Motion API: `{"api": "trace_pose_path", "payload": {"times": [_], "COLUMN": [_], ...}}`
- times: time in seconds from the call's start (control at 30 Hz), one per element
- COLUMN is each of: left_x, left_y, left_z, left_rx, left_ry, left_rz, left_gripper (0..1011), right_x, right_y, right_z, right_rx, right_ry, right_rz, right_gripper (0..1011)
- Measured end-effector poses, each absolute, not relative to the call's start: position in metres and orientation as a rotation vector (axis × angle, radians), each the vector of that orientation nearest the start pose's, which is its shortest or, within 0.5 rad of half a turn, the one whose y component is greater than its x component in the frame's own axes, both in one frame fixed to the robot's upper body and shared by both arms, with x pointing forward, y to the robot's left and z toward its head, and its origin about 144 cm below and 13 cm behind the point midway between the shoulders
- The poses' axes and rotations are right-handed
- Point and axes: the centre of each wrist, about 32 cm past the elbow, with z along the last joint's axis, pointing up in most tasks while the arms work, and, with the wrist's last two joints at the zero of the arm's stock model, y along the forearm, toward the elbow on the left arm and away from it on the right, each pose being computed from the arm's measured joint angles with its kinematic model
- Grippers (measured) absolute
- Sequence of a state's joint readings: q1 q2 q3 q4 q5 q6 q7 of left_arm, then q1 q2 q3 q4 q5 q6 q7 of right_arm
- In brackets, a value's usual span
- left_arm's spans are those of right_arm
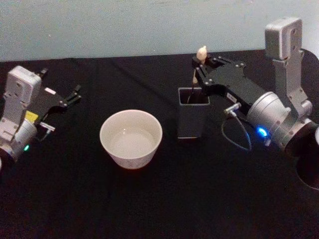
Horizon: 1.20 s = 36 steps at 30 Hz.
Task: Pick up the stirring spoon with one hand, stir inside the cup, then place it back in its original position.
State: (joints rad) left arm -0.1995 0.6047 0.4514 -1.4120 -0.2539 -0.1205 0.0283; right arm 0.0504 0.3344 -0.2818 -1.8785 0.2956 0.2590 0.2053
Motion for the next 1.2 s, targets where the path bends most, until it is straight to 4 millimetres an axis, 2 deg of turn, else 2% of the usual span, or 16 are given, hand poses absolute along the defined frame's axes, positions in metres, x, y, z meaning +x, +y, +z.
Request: {"api": "trace_pose_path", "payload": {"times": [0.67, 1.2], "left_x": [0.489, 0.489], "left_y": [0.310, 0.310], "left_z": [1.140, 1.140], "left_rx": [0.304, 0.304], "left_ry": [-0.285, -0.285], "left_rz": [1.248, 1.248], "left_gripper": [1001, 1001], "right_x": [0.452, 0.454], "right_y": [-0.199, -0.197], "right_z": [1.211, 1.208], "right_rx": [-0.149, -0.163], "right_ry": [0.022, 0.020], "right_rz": [-1.043, -1.047], "right_gripper": [201, 205]}}
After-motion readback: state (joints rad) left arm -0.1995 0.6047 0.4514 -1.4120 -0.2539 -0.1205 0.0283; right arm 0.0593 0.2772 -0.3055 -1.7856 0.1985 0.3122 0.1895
